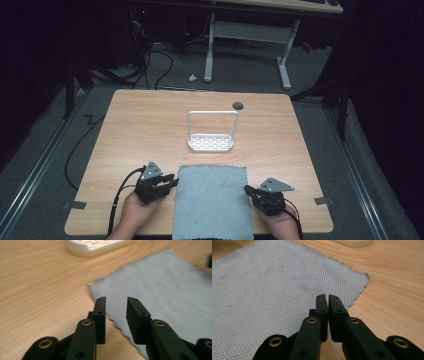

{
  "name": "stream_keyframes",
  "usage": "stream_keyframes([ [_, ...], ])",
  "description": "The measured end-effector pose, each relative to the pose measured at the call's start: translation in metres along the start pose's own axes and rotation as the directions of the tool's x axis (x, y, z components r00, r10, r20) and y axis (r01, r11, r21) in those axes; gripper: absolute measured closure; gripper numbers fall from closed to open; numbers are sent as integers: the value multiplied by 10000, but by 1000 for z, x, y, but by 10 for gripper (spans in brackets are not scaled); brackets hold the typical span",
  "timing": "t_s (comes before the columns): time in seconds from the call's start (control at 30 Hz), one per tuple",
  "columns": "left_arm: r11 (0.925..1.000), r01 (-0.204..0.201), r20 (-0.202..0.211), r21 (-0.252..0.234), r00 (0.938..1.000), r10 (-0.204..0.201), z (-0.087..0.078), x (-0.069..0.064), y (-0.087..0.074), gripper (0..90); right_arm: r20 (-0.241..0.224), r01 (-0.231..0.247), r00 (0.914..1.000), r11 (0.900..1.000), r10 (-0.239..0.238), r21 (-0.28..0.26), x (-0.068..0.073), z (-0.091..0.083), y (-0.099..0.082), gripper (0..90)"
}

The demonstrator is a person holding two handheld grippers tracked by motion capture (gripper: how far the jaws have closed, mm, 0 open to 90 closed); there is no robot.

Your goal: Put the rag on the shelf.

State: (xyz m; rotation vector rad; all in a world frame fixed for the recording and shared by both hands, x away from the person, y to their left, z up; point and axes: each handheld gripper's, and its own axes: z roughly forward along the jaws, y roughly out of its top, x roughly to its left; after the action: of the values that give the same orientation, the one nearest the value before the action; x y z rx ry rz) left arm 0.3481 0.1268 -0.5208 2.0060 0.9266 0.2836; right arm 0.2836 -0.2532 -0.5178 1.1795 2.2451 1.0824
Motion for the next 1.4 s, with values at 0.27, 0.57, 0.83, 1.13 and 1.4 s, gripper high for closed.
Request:
stream_keyframes([
  [0.27, 9981, 553, -1085, 279, 9927, -520, 37, 17, 18, 646, -119, 81, 9999, 9999, -82, -112, 1, -1, 1, 877],
  [0.57, 9946, 920, -1132, 489, 9898, -859, 48, 20, 23, 771, -136, -3, 9999, 9999, 1, -123, -1, -1, 1, 872],
  [0.83, 9958, 767, -821, 504, 9940, -724, 49, 19, 22, 895, 23, -38, 10000, 10000, 38, -73, -1, 3, 2, 864],
  [1.13, 9949, 998, 8, 148, 9950, -998, 46, 21, 20, 714, 274, -519, 9983, 9985, 524, -197, -7, 1, 0, 856],
  [1.4, 9972, 456, -17, 596, 9990, -455, 49, 15, 21, 849, 411, -649, 9970, 9974, 662, -316, -6, 2, 3, 802],
])
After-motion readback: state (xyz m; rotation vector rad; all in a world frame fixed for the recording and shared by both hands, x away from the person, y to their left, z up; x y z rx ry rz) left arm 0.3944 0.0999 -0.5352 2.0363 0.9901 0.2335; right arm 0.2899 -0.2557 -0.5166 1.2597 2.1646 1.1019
